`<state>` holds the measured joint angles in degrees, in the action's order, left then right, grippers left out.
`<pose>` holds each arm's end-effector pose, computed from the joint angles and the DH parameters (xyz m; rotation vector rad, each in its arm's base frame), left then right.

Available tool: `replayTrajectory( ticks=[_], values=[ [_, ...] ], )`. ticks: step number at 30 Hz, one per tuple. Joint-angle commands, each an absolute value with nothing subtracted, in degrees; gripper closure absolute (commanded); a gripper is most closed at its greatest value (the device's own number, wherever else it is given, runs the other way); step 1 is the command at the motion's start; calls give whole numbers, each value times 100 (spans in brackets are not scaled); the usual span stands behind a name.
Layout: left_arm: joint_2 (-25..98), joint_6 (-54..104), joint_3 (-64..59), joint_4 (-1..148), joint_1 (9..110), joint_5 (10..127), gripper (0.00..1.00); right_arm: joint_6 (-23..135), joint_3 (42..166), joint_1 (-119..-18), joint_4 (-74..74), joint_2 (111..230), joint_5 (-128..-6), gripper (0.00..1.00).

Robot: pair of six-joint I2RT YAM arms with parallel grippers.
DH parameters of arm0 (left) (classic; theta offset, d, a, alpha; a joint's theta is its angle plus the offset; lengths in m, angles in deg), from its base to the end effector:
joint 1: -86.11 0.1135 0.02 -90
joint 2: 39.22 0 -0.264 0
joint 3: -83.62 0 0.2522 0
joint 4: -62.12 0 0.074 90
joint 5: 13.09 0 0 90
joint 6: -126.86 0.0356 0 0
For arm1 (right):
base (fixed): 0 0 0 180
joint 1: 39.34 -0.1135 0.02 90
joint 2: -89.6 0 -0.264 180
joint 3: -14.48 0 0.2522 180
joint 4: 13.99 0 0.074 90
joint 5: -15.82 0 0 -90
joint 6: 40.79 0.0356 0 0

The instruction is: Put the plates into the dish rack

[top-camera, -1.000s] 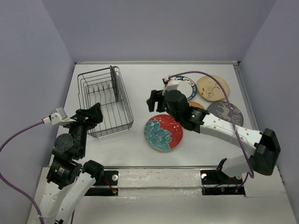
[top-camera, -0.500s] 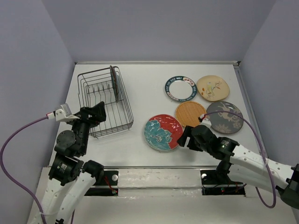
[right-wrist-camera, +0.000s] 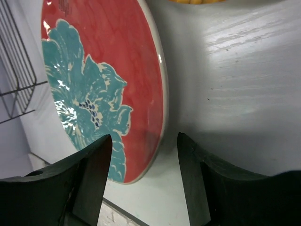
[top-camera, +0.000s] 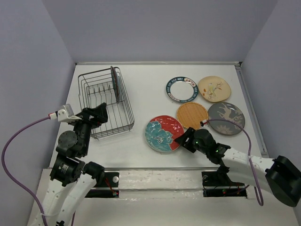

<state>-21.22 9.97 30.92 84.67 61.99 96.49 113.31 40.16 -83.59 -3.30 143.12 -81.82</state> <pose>0.0792 -0.0224 0.3613 -0.3232 1.3518 -0.5130 0.1262 0.1163 0.1399 0.4863 2.3343 0.8383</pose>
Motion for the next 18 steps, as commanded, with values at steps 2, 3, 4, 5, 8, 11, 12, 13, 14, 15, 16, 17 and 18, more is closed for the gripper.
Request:
replayTrajectory(
  ticks=[2,3,4,5,8,11,12,13,14,15,16,17,18],
  values=[
    [-2120,1146,3128,8159,6238,9634,1,12057,3510,-8303,-2149,15164,-8051,41],
    [-2120,1146,3128,8159,6247,9634,1,12241,3501,-8303,-2368,15305,-8077,44],
    [-2112,1155,3128,8159,6238,9634,1,12295,3509,-8303,-2466,15445,-8103,49],
    [-2120,1164,3128,8159,6247,9642,1,12321,3518,-8303,-2536,15708,-8121,50],
    [-2138,1164,3119,8150,6247,9643,1,12523,3501,-8303,-2905,16113,-8130,59],
    [-2138,1173,3119,8150,6238,9616,1,12524,3457,-8303,-3310,16377,-8069,78],
    [-2147,1181,3119,8150,6247,9616,1,12437,3491,-8303,-3397,16500,-8016,93],
    [-2164,1181,3119,8141,6238,9607,1,12401,3500,-8303,-3424,16536,-8016,93],
    [-2164,1181,3119,8150,6247,9607,1,12366,3501,-8303,-3433,16536,-8024,93],
    [-2164,1190,3119,8141,6238,9607,1,12252,3509,-8303,-3434,16449,-8033,93],
    [-2164,1190,3119,8133,6247,9599,1,12182,3562,-8303,-3364,16353,-8042,93],
    [-2164,1181,3119,8133,6238,9599,1,12007,3640,-8303,-2980,16204,-8112,93],
    [-2164,1190,3128,8124,6247,9590,1,11883,3754,-8303,-2689,16020,-8191,93]
  ],
)
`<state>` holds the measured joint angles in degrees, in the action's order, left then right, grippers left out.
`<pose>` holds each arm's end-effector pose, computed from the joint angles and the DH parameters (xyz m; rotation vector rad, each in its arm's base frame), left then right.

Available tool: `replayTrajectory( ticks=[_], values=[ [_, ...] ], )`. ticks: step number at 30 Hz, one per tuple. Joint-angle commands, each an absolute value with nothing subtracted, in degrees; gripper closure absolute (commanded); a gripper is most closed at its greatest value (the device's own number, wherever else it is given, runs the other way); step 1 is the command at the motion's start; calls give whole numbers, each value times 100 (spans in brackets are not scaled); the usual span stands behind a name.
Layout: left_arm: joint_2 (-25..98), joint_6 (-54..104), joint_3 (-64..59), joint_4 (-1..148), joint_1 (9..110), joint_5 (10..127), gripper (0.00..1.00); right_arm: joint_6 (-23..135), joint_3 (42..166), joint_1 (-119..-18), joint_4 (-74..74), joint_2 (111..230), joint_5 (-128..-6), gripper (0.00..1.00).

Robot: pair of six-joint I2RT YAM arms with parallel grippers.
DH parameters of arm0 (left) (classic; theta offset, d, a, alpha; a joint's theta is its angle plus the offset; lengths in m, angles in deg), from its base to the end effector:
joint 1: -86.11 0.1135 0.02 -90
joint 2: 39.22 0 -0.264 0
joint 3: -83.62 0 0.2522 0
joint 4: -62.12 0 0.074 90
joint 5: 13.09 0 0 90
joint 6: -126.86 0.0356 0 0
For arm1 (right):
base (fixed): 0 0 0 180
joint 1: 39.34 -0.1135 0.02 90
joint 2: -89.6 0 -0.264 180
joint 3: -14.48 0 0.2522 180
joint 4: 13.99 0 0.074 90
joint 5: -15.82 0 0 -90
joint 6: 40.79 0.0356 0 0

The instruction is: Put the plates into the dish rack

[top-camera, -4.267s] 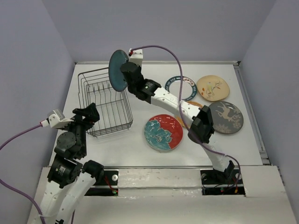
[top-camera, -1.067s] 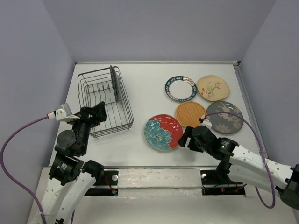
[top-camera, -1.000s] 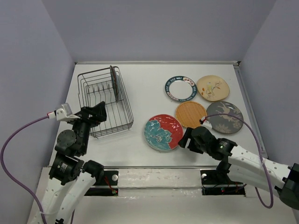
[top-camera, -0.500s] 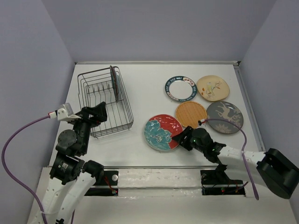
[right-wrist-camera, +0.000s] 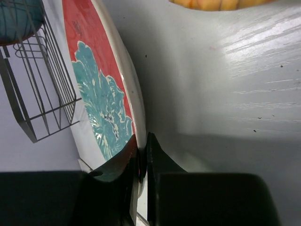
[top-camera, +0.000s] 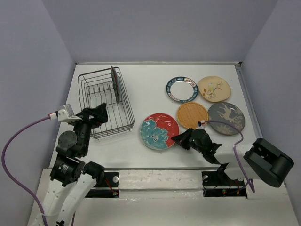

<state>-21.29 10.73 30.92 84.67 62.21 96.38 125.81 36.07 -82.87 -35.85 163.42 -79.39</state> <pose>0.0790 -0.0220 0.3614 -0.3151 1.3515 -0.5005 0.1439 0.1322 0.1123 0.7187 2.2083 1.1002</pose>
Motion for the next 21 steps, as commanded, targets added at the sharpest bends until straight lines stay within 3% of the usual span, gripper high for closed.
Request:
replayTrajectory(
  ticks=[1,8,15,21],
  values=[
    [-2164,1190,3128,8132,6238,9590,1,11725,3903,-8303,-2330,15574,-8278,93],
    [-2226,1190,3110,8106,6247,9625,1,10082,5827,-8303,-157,14225,-9534,93],
    [-2243,1190,3075,8115,6335,9686,1,8589,8707,-8452,381,15269,-10168,93],
    [-2340,1120,2970,8194,6388,10037,1,7867,10415,-8706,144,16192,-10301,93]
  ],
)
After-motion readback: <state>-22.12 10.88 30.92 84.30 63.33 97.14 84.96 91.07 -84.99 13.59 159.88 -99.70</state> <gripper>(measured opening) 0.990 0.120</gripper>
